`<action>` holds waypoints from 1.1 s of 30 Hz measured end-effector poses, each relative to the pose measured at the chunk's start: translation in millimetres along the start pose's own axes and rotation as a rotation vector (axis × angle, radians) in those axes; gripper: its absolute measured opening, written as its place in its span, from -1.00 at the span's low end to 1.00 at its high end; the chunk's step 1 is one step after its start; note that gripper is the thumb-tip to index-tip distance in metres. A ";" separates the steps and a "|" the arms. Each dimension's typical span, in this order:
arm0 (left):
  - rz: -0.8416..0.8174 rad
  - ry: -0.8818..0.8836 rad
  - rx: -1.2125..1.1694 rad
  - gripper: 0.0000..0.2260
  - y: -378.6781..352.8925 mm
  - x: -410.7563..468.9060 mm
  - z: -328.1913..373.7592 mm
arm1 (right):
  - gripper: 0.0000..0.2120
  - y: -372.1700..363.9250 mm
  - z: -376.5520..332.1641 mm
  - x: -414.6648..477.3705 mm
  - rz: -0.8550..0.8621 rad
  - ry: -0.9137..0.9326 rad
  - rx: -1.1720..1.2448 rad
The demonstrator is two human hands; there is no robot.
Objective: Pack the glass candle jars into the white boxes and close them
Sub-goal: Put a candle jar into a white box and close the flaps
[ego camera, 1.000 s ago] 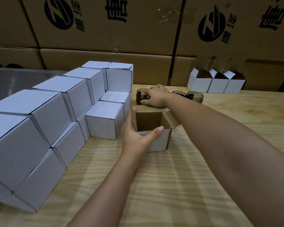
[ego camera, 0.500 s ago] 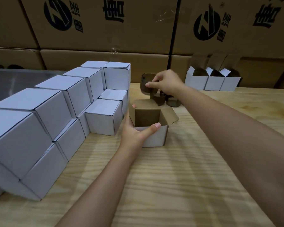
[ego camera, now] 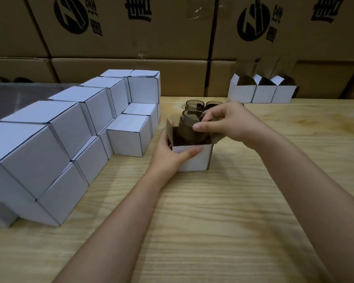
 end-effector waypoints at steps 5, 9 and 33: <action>-0.077 -0.042 0.006 -0.18 -2.1 1.7 -1.5 | -0.77 -15.5 11.6 1.9 0.012 -0.003 -0.172; -0.075 -0.028 0.007 -0.21 -0.6 1.6 -2.5 | -0.71 -22.8 10.9 3.5 -0.045 0.064 -0.413; 0.011 0.135 -0.371 -0.52 -3.2 0.6 4.2 | -0.59 -68.2 61.6 -1.0 0.259 -0.123 0.928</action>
Point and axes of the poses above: each hand's wrist, its own x-axis towards the middle knuckle, its own y-axis out of the back of the hand, z = x × y, the point moved 4 cm from there along x, towards the middle knuckle, and after that the axes turned 5 degrees about -x, right-handed, at the moved point
